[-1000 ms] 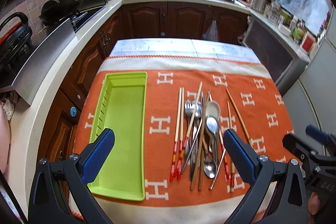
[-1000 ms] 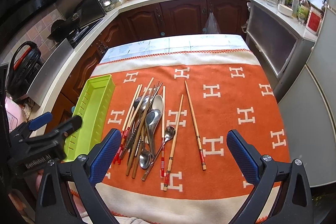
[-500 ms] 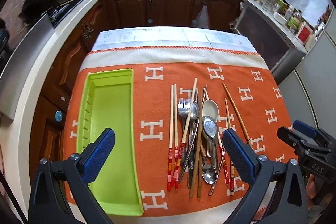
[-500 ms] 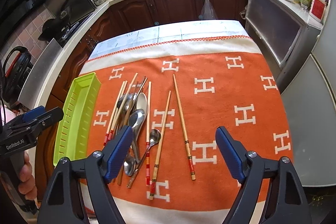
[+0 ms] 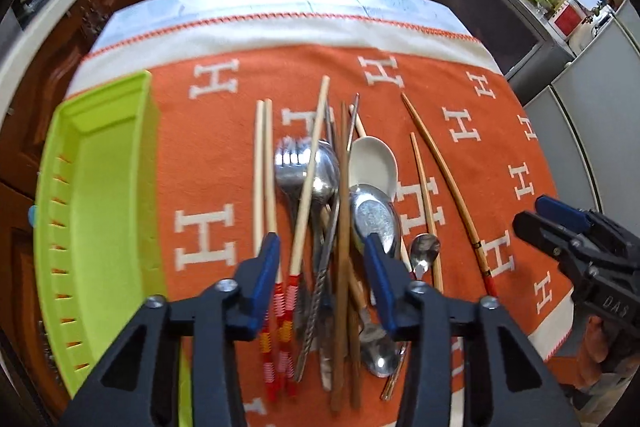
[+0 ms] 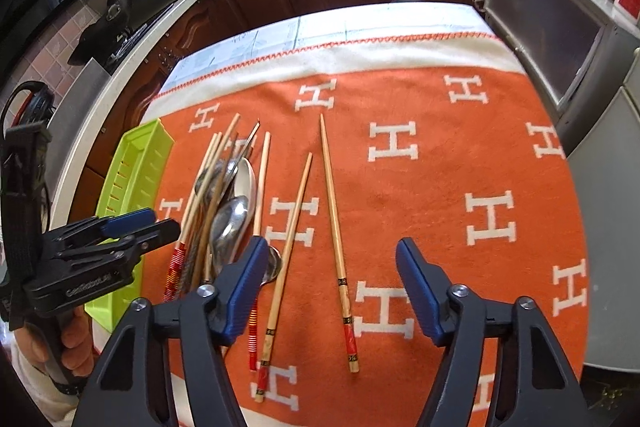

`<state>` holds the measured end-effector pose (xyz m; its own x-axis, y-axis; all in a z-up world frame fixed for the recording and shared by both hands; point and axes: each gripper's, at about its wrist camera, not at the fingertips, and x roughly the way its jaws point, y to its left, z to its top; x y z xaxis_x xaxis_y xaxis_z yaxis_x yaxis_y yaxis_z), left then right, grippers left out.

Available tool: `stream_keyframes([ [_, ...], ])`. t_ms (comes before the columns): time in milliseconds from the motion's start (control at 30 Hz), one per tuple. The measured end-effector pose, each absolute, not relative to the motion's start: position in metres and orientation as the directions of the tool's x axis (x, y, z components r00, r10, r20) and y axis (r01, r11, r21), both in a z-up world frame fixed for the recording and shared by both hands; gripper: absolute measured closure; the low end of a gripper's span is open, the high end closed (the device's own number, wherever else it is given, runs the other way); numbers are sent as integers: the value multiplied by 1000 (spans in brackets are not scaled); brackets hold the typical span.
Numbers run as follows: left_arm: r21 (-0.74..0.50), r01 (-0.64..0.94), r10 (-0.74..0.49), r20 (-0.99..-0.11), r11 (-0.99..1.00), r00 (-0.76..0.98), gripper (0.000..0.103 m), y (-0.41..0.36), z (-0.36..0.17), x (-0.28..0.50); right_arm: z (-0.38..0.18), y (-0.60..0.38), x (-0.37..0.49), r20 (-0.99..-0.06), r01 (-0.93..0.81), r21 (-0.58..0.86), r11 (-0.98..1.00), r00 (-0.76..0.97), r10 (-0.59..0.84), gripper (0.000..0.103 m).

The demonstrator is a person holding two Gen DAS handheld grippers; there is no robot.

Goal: Organize utensils
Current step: 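Move both grippers down toward the chopsticks in the utensil pile, then close the left gripper on a wooden chopstick while the right gripper grasps another chopstick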

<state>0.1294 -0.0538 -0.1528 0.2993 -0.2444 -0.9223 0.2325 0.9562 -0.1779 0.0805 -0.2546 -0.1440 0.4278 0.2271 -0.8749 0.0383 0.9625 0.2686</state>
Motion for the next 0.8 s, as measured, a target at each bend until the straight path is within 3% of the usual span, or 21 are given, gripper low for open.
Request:
stream_keyframes([
  [200,-164,249,-231,-935,955,268,87,-65,-169,138,-174,-251,89,-883,18,280,960,396,250,45],
  [800,-38,296,-129,-946,954,296,92,-96,-183,147,-215,-235,106,-897,-18,255,967,370,244,59],
])
